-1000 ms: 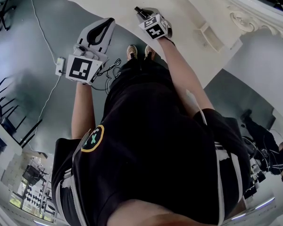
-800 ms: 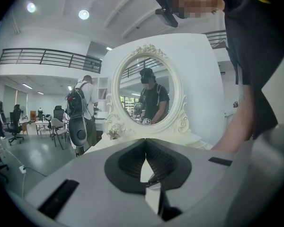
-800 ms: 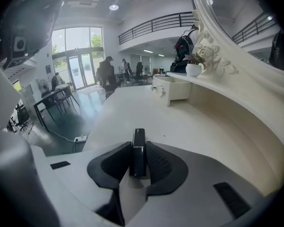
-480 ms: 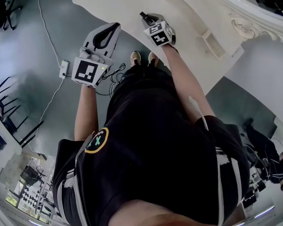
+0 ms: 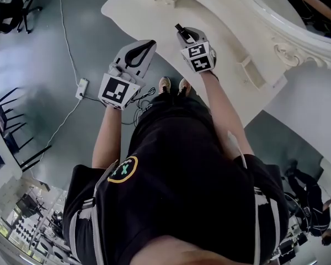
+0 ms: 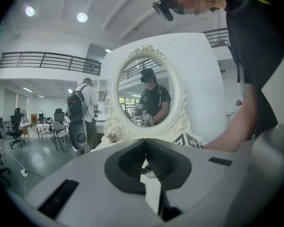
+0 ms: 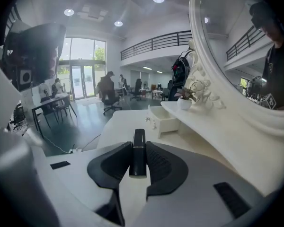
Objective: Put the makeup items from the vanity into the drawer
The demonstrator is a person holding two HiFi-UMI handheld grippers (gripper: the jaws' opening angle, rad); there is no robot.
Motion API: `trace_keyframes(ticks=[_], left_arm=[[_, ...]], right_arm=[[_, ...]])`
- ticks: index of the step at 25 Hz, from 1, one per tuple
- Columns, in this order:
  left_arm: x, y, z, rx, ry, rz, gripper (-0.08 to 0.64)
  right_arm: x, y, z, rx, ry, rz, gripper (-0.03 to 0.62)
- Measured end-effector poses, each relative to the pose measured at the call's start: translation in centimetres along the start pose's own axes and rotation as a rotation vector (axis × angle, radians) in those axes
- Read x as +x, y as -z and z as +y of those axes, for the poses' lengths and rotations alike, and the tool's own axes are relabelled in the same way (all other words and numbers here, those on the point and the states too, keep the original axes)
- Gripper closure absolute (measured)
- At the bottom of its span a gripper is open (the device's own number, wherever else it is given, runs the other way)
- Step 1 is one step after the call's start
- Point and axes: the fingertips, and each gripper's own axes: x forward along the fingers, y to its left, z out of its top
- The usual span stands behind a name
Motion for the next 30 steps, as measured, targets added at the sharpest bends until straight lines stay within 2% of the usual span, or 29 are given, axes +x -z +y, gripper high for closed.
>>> trace_keyframes(ticks=[7, 12, 18, 23, 30], left_arm=[[0.8, -0.8, 0.2, -0.01, -0.029, -0.004, 0.538], [1.7, -0.6, 0.6, -0.044, -0.065, -0.005, 0.538], [2.8, -1.4, 2.3, -0.03, -0.066, -0.005, 0.538], [4.2, -0.8, 5.2, -0.025, -0.028, -0.021, 0.538], [7.0, 2.4, 13.3, -0.051, 0.033, -0.028, 0.538]], right_arm=[[-2.3, -4.3, -0.8, -0.032, -0.009, -0.09, 0.476], [-3.5, -5.4, -1.3, -0.058, -0.036, -0.129, 0.476], [-4.1, -7.0, -2.2, -0.058, -0.025, -0.149, 0.476], [-2.6, -8.7, -2.8, -0.058, 0.002, -0.158, 0.476], [1.8, -13.1, -4.4, -0.041, 0.079, -0.149, 0.476]])
